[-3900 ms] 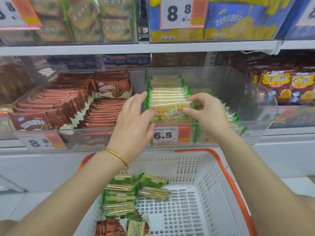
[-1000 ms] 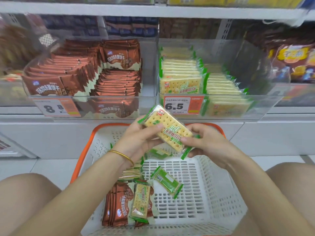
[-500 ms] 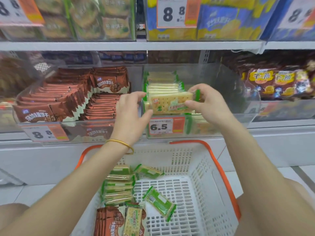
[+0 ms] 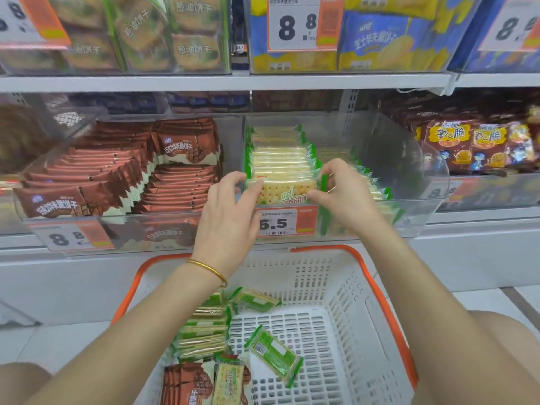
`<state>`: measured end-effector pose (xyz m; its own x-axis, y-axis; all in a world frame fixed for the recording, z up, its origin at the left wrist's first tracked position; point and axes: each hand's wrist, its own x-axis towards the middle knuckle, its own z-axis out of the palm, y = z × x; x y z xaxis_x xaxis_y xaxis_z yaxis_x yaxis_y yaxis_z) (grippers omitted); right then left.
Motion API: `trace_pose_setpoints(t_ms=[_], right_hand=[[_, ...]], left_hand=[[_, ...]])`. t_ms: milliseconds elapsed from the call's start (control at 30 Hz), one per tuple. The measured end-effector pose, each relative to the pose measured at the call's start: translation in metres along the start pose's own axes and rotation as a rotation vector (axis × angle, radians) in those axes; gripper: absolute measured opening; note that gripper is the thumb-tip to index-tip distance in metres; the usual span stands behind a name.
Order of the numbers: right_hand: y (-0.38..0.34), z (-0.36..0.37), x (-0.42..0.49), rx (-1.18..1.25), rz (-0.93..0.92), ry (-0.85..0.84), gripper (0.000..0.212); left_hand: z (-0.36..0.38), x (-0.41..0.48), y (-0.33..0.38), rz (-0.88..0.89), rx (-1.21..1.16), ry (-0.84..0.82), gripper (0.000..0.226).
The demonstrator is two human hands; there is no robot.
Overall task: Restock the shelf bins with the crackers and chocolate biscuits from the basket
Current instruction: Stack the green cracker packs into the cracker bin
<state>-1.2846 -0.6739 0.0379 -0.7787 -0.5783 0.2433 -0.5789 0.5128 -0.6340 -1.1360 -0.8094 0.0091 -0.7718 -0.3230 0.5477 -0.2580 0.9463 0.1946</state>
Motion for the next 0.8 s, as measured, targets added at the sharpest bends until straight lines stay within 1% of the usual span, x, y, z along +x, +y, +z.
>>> trace_pose_setpoints(t_ms=[100, 200, 233, 300, 333, 367, 400, 433, 467, 533, 567, 600, 633, 667, 700, 800], right_hand=[[0.001, -0.001, -0.001, -0.003, 0.028, -0.002, 0.040], [-0.001, -0.002, -0.005, 0.040, 0.057, 0.033, 0.043], [-0.002, -0.002, -0.008, 0.025, 0.037, 0.090, 0.042], [-0.005, -0.003, -0.024, 0.023, -0.036, 0.317, 0.035], [-0.007, -0.002, -0.035, 0.097, -0.080, 0.448, 0.030], [-0.007, 0.002, -0.047, 0.212, -0.112, 0.529, 0.026], [-0.005, 0.012, -0.059, 0.315, -0.111, 0.523, 0.026], [0.000, 0.028, -0.071, 0.345, -0.080, 0.429, 0.026], [0.009, 0.050, -0.079, 0.294, -0.031, 0.251, 0.025], [0.037, 0.103, -0.089, 0.075, 0.082, -0.207, 0.017], [0.053, 0.130, -0.094, -0.055, 0.137, -0.410, 0.007], [0.068, 0.155, -0.101, -0.174, 0.183, -0.572, 0.012], [0.084, 0.178, -0.108, -0.277, 0.220, -0.707, 0.028], [0.097, 0.198, -0.118, -0.353, 0.252, -0.804, 0.042], [0.107, 0.214, -0.127, -0.409, 0.278, -0.851, 0.051], [0.128, 0.251, -0.153, -0.542, 0.292, -0.900, 0.062]], left_hand=[[0.002, -0.004, -0.003, -0.005, 0.000, -0.001, 0.047], [0.004, -0.011, -0.004, 0.005, 0.001, 0.001, 0.046], [0.003, -0.013, -0.005, 0.011, -0.001, 0.011, 0.045], [0.001, -0.021, -0.004, 0.028, -0.016, 0.044, 0.041], [-0.001, -0.026, -0.004, 0.044, -0.031, 0.066, 0.037], [-0.001, -0.031, -0.004, 0.066, -0.049, 0.087, 0.032], [-0.001, -0.040, -0.005, 0.092, -0.069, 0.085, 0.028], [0.002, -0.051, -0.006, 0.122, -0.086, 0.056, 0.025], [0.008, -0.063, -0.010, 0.152, -0.097, 0.001, 0.023], [0.024, -0.088, -0.021, 0.182, -0.096, -0.148, 0.021], [0.033, -0.100, -0.027, 0.181, -0.090, -0.234, 0.021], [0.041, -0.109, -0.034, 0.167, -0.088, -0.309, 0.020], [0.047, -0.117, -0.040, 0.139, -0.088, -0.369, 0.019], [0.052, -0.121, -0.046, 0.101, -0.087, -0.418, 0.019], [0.055, -0.124, -0.051, 0.058, -0.093, -0.458, 0.019], [0.060, -0.127, -0.064, -0.059, -0.141, -0.502, 0.020]])
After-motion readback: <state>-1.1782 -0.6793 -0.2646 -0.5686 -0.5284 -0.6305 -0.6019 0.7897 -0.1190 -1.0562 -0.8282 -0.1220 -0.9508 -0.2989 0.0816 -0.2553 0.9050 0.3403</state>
